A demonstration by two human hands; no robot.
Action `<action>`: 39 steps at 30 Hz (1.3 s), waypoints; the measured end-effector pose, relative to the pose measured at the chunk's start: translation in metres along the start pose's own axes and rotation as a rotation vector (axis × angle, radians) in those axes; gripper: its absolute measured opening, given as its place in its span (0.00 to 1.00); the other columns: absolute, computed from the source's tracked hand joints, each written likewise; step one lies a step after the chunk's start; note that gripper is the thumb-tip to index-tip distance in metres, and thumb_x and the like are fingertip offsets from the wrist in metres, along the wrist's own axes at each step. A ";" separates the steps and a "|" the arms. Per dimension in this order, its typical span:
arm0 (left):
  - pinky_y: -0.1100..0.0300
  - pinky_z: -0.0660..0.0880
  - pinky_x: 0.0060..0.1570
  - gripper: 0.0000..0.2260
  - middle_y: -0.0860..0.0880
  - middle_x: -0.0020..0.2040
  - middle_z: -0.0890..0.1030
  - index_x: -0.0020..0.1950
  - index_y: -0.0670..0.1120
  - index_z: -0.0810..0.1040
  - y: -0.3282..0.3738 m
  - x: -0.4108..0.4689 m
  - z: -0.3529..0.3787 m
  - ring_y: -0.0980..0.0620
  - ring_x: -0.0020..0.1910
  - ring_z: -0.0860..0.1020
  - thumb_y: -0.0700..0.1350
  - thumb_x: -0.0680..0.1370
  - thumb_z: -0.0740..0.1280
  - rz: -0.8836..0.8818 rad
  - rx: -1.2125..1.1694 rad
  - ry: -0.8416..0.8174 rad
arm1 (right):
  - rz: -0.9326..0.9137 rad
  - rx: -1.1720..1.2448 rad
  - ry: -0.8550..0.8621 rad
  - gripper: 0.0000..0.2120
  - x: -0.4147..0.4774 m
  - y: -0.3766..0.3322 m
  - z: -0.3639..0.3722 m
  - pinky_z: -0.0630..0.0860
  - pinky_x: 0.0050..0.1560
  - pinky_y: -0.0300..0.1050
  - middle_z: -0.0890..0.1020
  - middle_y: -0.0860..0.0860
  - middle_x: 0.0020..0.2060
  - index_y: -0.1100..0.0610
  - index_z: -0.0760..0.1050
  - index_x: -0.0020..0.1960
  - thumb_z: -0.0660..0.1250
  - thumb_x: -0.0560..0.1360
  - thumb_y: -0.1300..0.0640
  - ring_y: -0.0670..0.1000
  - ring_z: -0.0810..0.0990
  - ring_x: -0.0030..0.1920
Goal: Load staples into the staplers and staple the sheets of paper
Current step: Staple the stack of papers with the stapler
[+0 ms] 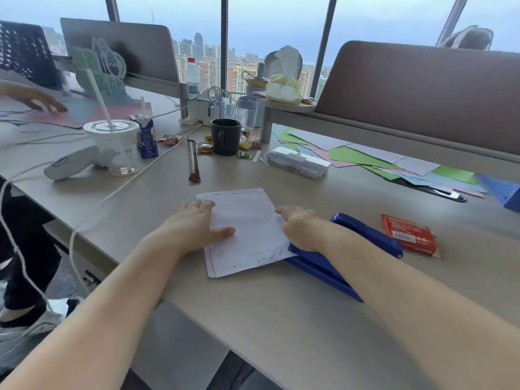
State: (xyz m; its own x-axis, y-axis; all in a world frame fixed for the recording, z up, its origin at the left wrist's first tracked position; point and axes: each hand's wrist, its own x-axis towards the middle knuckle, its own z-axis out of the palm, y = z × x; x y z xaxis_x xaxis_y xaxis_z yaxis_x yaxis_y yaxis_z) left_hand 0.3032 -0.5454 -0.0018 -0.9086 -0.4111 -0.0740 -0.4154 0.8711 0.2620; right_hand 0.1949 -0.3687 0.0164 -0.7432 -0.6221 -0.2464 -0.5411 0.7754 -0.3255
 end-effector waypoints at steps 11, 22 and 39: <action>0.53 0.62 0.69 0.26 0.51 0.75 0.61 0.71 0.51 0.61 0.031 -0.026 0.003 0.50 0.72 0.62 0.58 0.76 0.60 0.232 0.021 -0.067 | -0.016 0.177 0.166 0.18 -0.014 0.000 0.004 0.71 0.49 0.49 0.75 0.58 0.60 0.56 0.67 0.63 0.49 0.76 0.62 0.57 0.74 0.52; 0.56 0.73 0.57 0.19 0.55 0.61 0.76 0.60 0.53 0.75 0.052 -0.048 0.017 0.52 0.59 0.75 0.60 0.72 0.65 0.451 0.022 0.102 | -0.273 0.020 0.718 0.13 -0.039 0.003 -0.005 0.68 0.32 0.44 0.74 0.51 0.31 0.58 0.70 0.39 0.55 0.78 0.53 0.53 0.73 0.33; 0.59 0.75 0.37 0.11 0.50 0.38 0.82 0.41 0.47 0.79 0.054 -0.074 -0.014 0.49 0.39 0.80 0.47 0.74 0.58 0.434 -0.079 0.859 | -0.494 0.270 0.475 0.18 -0.088 0.015 -0.010 0.65 0.48 0.18 0.77 0.47 0.57 0.53 0.72 0.62 0.67 0.73 0.58 0.41 0.71 0.53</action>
State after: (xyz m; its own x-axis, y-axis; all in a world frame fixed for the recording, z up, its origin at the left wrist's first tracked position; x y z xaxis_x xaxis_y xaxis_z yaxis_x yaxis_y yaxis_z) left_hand 0.3491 -0.4717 0.0316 -0.6279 -0.1417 0.7653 -0.0184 0.9857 0.1674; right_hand 0.2483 -0.3012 0.0426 -0.5612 -0.7305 0.3891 -0.7868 0.3249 -0.5249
